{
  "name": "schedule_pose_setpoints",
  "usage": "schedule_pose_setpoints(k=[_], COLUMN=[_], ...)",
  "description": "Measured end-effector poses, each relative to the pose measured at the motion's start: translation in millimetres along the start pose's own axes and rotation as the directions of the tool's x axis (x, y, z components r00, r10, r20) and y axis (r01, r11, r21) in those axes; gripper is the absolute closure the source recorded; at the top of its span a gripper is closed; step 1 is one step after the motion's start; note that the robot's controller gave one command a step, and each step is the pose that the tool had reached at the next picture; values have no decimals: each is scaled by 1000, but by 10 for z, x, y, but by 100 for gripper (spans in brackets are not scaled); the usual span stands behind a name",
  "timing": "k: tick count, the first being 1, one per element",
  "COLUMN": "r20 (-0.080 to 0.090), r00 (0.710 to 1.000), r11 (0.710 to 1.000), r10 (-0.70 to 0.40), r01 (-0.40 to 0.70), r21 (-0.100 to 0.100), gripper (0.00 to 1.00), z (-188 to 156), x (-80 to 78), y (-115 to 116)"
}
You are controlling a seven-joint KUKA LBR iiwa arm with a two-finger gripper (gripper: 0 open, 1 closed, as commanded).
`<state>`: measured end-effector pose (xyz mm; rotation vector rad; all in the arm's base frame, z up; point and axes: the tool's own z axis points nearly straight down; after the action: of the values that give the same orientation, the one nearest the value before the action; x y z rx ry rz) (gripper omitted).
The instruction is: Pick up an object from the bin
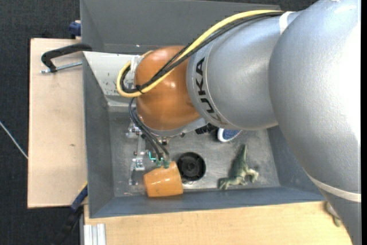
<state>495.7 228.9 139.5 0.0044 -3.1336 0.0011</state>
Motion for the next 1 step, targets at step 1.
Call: schedule_pose_setpoints(k=[1], r20=[14], r00=[953], r11=[953], r10=[-304], r01=[304], r21=[1], gripper=[0], z=[680], x=[24], y=[-550])
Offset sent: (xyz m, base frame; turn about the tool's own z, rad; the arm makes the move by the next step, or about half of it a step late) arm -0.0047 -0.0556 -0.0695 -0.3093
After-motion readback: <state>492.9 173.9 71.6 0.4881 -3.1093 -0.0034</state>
